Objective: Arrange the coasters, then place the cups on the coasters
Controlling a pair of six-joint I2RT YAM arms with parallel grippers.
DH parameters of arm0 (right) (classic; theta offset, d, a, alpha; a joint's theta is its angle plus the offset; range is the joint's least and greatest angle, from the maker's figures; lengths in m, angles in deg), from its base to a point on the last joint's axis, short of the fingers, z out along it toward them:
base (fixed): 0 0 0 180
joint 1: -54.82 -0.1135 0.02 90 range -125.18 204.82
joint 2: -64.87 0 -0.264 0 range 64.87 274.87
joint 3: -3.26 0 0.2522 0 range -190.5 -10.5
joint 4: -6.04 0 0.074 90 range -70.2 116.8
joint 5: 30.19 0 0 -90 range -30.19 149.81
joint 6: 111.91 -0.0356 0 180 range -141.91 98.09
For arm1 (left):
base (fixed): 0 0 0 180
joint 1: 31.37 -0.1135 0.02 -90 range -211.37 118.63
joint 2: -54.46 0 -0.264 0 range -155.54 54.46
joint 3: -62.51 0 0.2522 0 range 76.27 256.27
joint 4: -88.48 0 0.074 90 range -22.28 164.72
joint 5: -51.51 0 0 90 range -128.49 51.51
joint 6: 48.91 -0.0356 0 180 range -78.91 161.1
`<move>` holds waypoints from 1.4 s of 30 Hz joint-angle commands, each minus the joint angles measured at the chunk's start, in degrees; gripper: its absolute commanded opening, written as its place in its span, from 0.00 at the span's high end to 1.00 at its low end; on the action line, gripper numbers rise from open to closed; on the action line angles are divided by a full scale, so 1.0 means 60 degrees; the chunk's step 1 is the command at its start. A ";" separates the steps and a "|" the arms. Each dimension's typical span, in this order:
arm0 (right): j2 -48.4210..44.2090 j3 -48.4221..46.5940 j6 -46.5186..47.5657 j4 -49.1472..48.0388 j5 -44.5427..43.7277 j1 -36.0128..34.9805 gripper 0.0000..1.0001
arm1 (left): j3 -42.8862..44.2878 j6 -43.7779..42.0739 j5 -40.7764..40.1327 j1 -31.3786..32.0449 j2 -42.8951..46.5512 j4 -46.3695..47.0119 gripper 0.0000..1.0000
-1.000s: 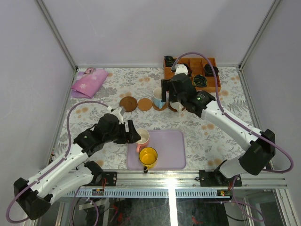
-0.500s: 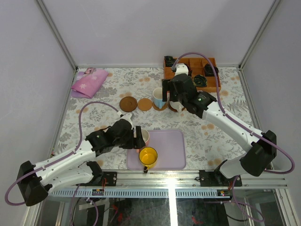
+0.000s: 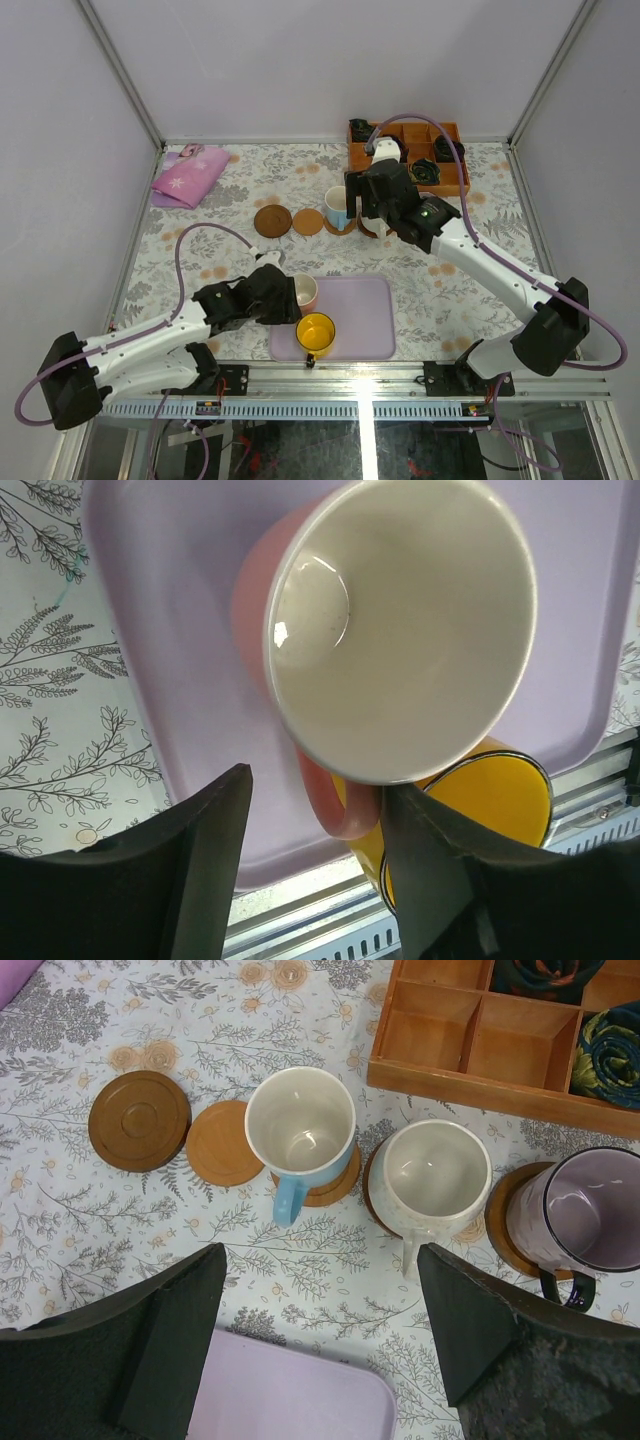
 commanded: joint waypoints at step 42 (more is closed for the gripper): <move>-0.1079 0.1056 0.0494 -0.1140 -0.1398 0.0058 0.16 | 0.2013 -0.3785 -0.4648 0.0236 -0.2094 0.3781 1.00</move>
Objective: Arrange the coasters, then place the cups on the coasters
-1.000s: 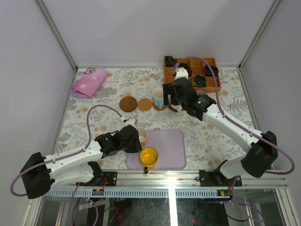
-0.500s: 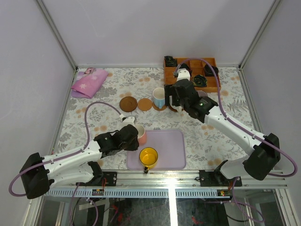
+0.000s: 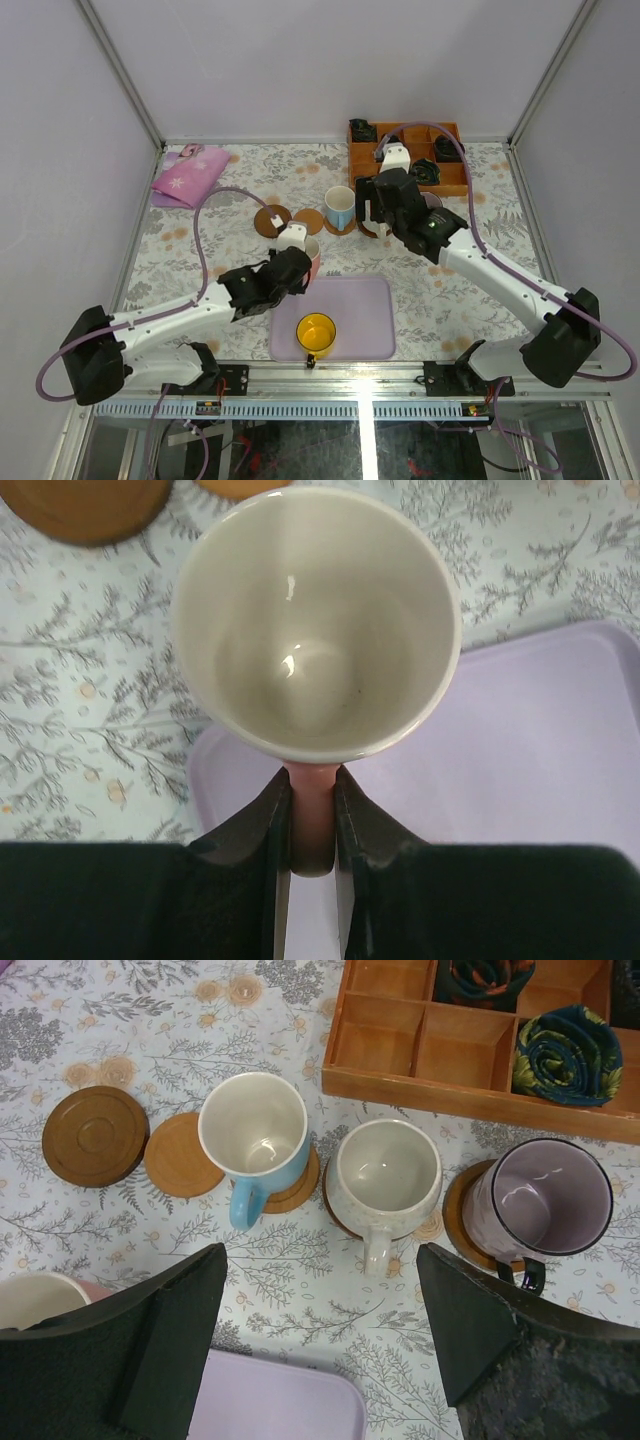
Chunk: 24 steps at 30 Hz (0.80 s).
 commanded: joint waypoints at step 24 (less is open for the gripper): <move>-0.0011 0.0290 0.1167 -0.1592 -0.1042 0.0067 0.20 | 0.0684 -0.2753 0.0179 -0.3034 -0.3138 0.8029 1.00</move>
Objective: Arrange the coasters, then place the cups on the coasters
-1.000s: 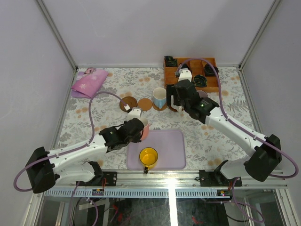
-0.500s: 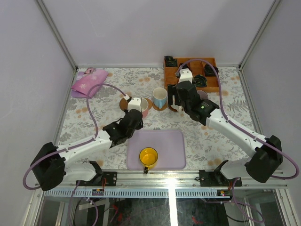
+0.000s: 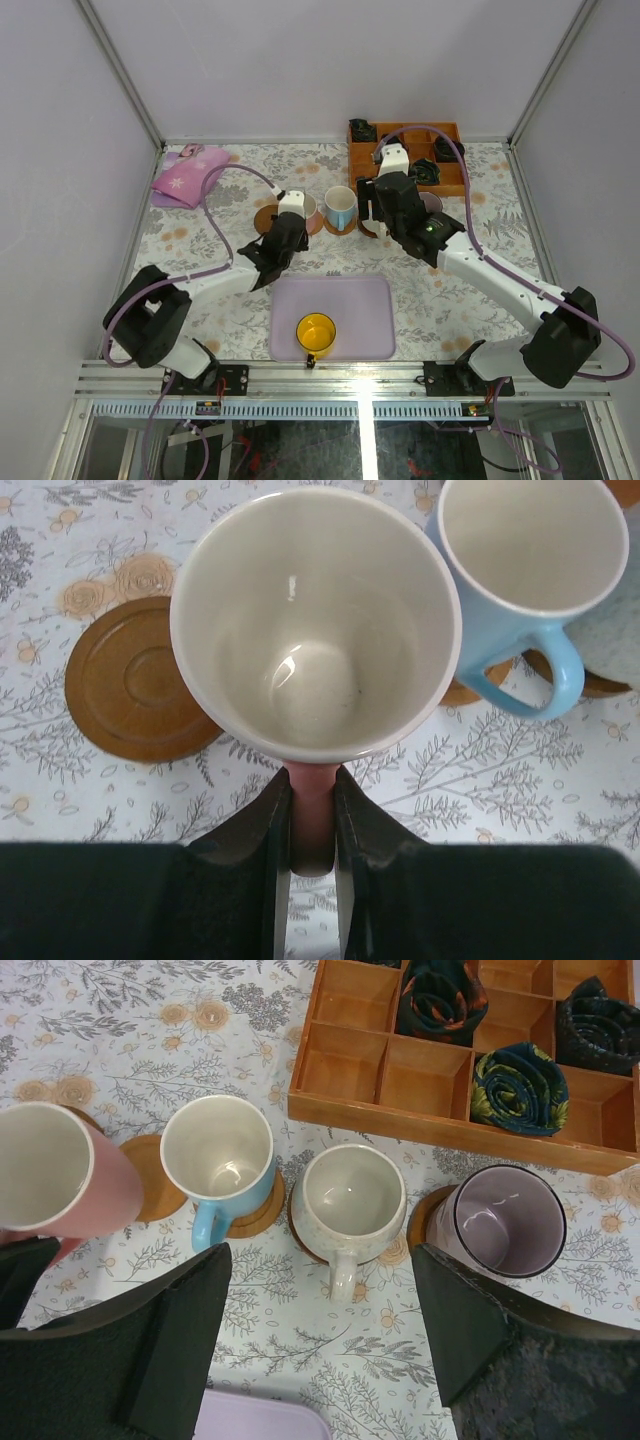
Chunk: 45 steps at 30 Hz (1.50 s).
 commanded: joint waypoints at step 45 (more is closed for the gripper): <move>0.0754 -0.0581 0.0306 -0.0530 -0.0022 0.0208 0.20 | 0.1410 -0.0358 0.0769 -0.0962 -0.1703 0.1632 1.00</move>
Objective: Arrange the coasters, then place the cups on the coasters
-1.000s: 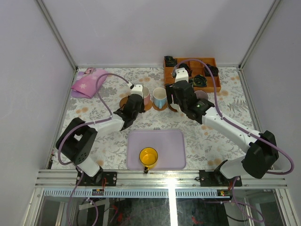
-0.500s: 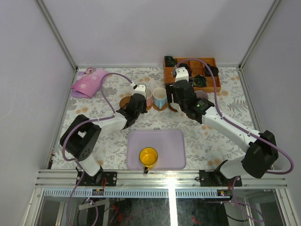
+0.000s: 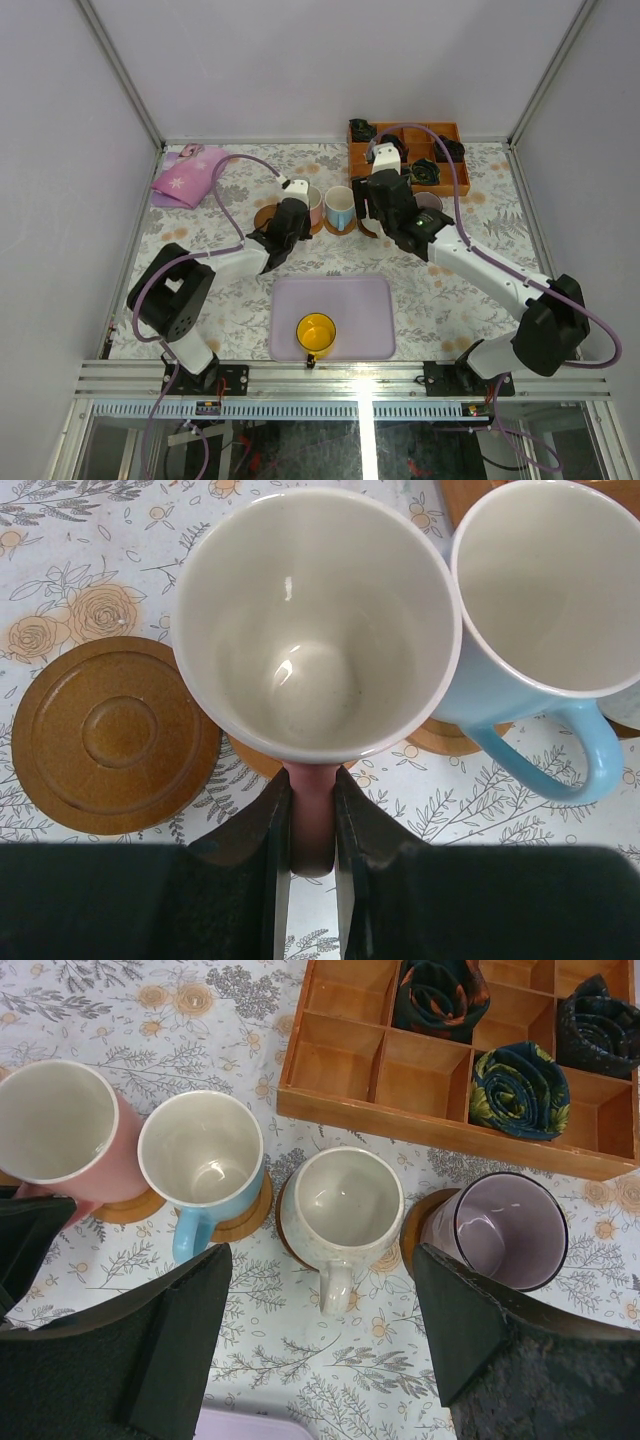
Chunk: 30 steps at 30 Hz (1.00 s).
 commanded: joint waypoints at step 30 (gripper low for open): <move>0.0490 -0.0651 -0.0209 -0.0317 0.0305 0.0135 0.20 | -0.0199 0.0234 -0.0094 -0.0148 0.0119 0.0832 1.00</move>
